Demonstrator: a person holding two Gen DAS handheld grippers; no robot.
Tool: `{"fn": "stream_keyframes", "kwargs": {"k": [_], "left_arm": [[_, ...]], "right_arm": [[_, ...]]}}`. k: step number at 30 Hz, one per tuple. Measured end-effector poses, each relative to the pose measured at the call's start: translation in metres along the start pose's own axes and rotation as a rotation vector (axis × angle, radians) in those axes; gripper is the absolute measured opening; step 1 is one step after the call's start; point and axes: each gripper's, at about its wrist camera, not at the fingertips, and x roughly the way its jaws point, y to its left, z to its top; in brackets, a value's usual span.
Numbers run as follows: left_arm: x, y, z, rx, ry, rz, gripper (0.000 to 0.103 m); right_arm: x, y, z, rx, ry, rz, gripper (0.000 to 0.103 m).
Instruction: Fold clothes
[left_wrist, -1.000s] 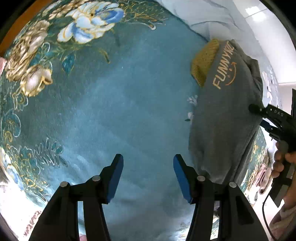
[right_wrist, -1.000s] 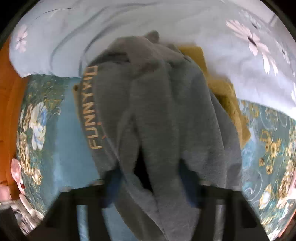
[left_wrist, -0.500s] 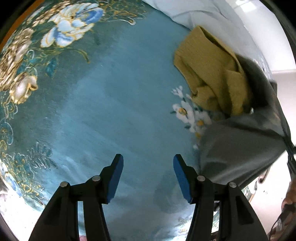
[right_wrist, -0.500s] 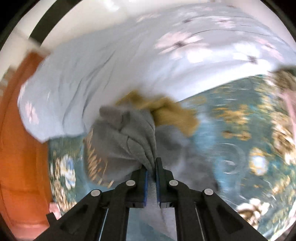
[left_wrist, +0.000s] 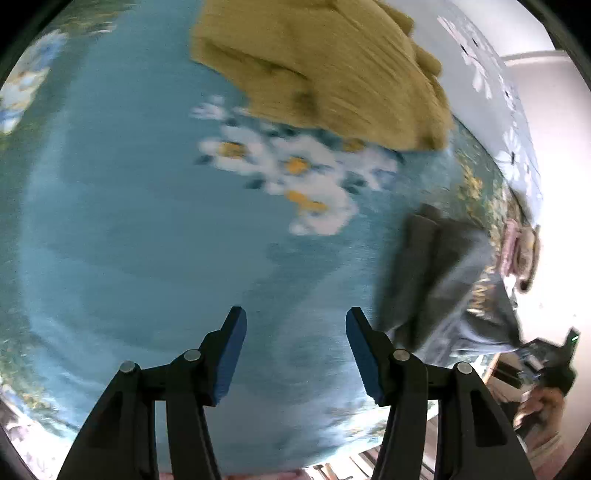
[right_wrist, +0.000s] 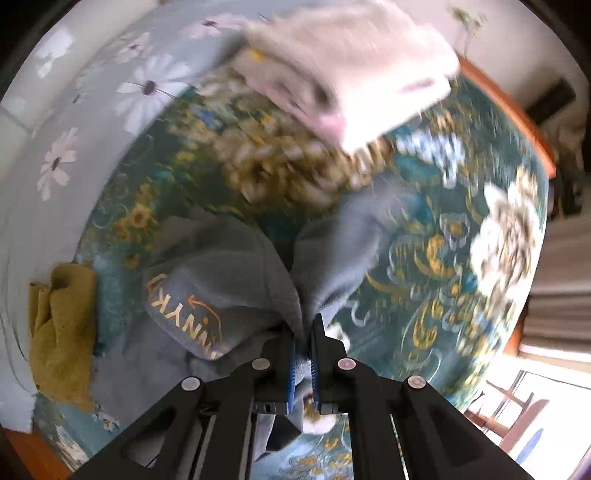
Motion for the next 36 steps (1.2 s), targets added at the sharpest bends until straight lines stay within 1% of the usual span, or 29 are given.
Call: {"fn": "stream_keyframes", "kwargs": {"k": [2, 4, 6, 7, 8, 9, 11, 16, 18, 20, 21, 22, 23, 25, 29, 33, 36], "left_arm": [[0.013, -0.013, 0.008, -0.046, 0.025, -0.065, 0.057], [0.025, -0.024, 0.017, -0.109, 0.043, -0.144, 0.057], [0.032, -0.037, 0.027, -0.175, 0.035, -0.222, 0.061], [0.035, -0.043, 0.031, -0.205, 0.030, -0.257, 0.067], [0.038, -0.051, 0.036, -0.230, 0.024, -0.291, 0.069], [0.041, -0.060, 0.039, -0.228, 0.016, -0.317, 0.069], [0.047, -0.081, 0.044, -0.187, 0.016, -0.323, 0.070], [0.068, -0.102, 0.044, -0.159, 0.065, -0.287, 0.071], [0.076, -0.111, 0.044, -0.148, 0.085, -0.272, 0.064], [0.085, -0.119, 0.044, -0.136, 0.105, -0.258, 0.028], [0.087, -0.122, 0.043, -0.130, 0.110, -0.251, 0.023], [0.084, -0.123, 0.041, -0.122, 0.100, -0.247, 0.012], [0.081, -0.123, 0.040, -0.114, 0.090, -0.243, 0.008], [0.067, -0.119, 0.036, -0.102, 0.057, -0.245, 0.006], [0.031, -0.093, 0.030, -0.126, -0.051, -0.274, 0.004], [-0.017, -0.038, 0.014, -0.161, -0.160, -0.259, 0.003], [-0.056, 0.010, -0.007, -0.209, -0.251, -0.241, 0.003]], "right_arm": [[0.008, -0.001, -0.006, -0.003, 0.031, 0.003, 0.007], [0.008, 0.003, -0.010, -0.037, 0.035, -0.001, 0.007], [0.005, 0.004, -0.008, -0.064, 0.035, 0.006, 0.007], [0.004, 0.004, -0.007, -0.069, 0.037, 0.014, 0.007], [0.003, 0.004, -0.006, -0.073, 0.037, 0.022, 0.007], [0.003, 0.004, -0.005, -0.076, 0.038, 0.030, 0.007], [0.004, 0.004, -0.005, -0.074, 0.043, 0.045, 0.007], [0.006, 0.002, -0.006, -0.062, 0.063, 0.072, 0.007], [0.004, 0.003, -0.008, -0.062, 0.068, 0.086, 0.007], [-0.001, 0.005, -0.010, -0.079, 0.066, 0.096, 0.007], [-0.004, 0.006, -0.011, -0.082, 0.063, 0.100, 0.007], [-0.008, 0.007, -0.012, -0.088, 0.059, 0.108, 0.007], [-0.012, 0.008, -0.012, -0.093, 0.054, 0.115, 0.007], [-0.017, 0.010, -0.013, -0.101, 0.046, 0.128, 0.007], [-0.032, 0.019, -0.019, -0.120, 0.030, 0.170, 0.007], [-0.046, 0.046, -0.036, -0.196, 0.028, 0.227, 0.007], [-0.051, 0.075, -0.059, -0.278, 0.048, 0.267, 0.007]]}}
